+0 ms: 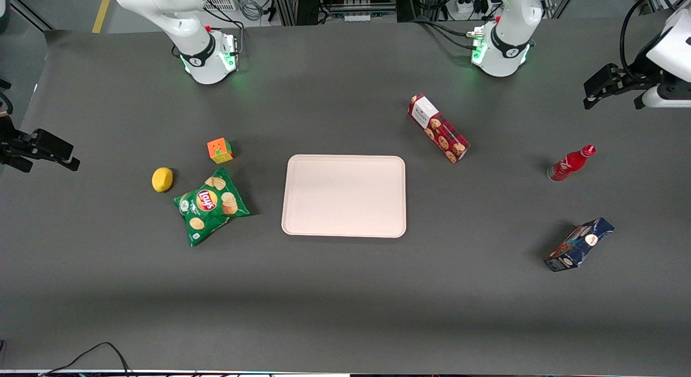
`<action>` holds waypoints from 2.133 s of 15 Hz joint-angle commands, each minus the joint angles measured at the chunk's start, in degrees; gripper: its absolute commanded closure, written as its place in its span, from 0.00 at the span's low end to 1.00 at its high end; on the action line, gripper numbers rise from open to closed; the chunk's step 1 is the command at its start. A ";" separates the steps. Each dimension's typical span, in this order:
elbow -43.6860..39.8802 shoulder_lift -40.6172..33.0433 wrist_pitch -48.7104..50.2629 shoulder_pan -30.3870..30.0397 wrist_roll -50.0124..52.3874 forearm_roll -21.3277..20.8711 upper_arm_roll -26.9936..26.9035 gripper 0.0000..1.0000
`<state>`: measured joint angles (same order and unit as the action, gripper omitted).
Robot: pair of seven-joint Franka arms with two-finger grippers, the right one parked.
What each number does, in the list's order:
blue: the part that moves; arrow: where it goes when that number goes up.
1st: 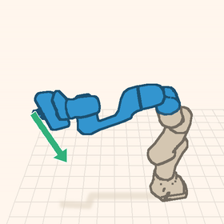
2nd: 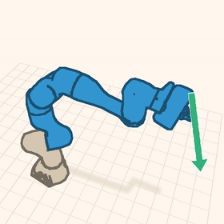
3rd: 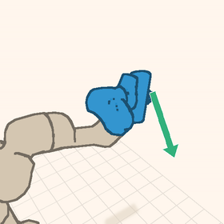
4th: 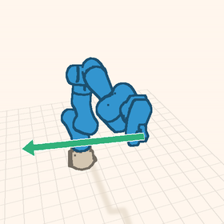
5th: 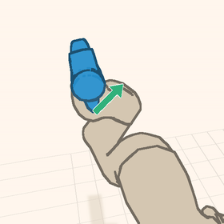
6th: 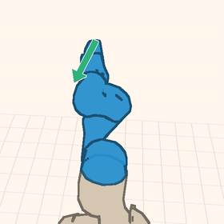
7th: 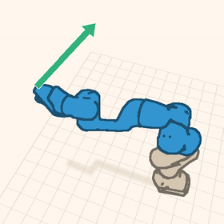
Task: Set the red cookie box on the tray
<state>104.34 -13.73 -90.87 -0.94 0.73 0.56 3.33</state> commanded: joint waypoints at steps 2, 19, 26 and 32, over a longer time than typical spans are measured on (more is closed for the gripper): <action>-0.81 0.10 0.43 0.15 -0.46 -0.48 -0.08 0.00; 21.84 0.11 -16.06 3.84 50.66 0.49 13.71 0.00; 41.54 0.63 -41.99 5.60 66.23 2.24 20.74 0.00; 49.46 3.00 -55.46 5.95 69.49 11.13 30.23 0.00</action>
<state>151.06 -11.19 -141.86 4.47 66.72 9.84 30.23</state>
